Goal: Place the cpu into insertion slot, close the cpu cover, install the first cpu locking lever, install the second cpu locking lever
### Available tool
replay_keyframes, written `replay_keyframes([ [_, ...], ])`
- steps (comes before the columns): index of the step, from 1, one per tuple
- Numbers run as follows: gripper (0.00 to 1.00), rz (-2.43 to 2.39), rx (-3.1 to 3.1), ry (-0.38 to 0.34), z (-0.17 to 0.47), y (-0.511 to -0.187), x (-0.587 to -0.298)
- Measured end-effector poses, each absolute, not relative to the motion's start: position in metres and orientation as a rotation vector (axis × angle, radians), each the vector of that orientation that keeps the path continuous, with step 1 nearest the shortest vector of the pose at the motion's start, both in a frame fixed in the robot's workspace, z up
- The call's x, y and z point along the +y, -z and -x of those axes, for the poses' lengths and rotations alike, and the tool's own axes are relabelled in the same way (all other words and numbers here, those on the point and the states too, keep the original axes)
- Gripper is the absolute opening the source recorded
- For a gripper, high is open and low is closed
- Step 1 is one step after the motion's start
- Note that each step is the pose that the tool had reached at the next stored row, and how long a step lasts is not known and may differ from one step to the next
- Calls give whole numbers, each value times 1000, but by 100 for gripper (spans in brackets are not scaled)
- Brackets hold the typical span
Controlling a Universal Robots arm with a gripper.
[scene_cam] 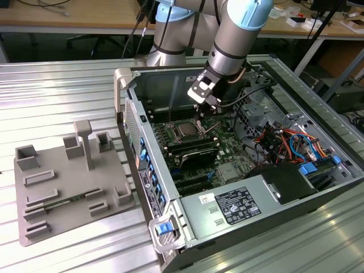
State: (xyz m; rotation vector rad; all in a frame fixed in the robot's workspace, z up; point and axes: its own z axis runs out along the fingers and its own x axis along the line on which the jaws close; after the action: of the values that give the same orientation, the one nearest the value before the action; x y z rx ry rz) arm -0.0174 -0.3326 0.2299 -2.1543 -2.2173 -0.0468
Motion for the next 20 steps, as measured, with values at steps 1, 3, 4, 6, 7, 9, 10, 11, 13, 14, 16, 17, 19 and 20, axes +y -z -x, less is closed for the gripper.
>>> replay_keyframes([
  [1, 11, 2154, -2217, 47, 17, -230, -333],
  [3, 11, 2154, -2217, 46, 16, -231, -333],
  [4, 11, 2154, -2217, 46, 16, -231, -333],
  [6, 11, 2154, -2216, 47, 15, -232, -333],
  [7, 11, 2153, -2216, 48, 15, -232, -333],
  [9, 11, 2153, -2216, 49, 14, -234, -333],
  [10, 11, 2152, -2215, 49, 13, -235, -333],
  [11, 11, 2152, -2215, 50, 13, -236, -333],
  [13, 11, 2151, -2214, 50, 12, -237, -333],
  [14, 11, 2151, -2213, 51, 11, -238, -333],
  [16, 11, 2150, -2212, 52, 10, -240, -333],
  [17, 11, 2149, -2212, 52, 10, -240, -333],
  [19, 11, 2148, -2211, 54, 9, -241, -333],
  [20, 11, 2147, -2210, 55, 9, -241, -333],
])
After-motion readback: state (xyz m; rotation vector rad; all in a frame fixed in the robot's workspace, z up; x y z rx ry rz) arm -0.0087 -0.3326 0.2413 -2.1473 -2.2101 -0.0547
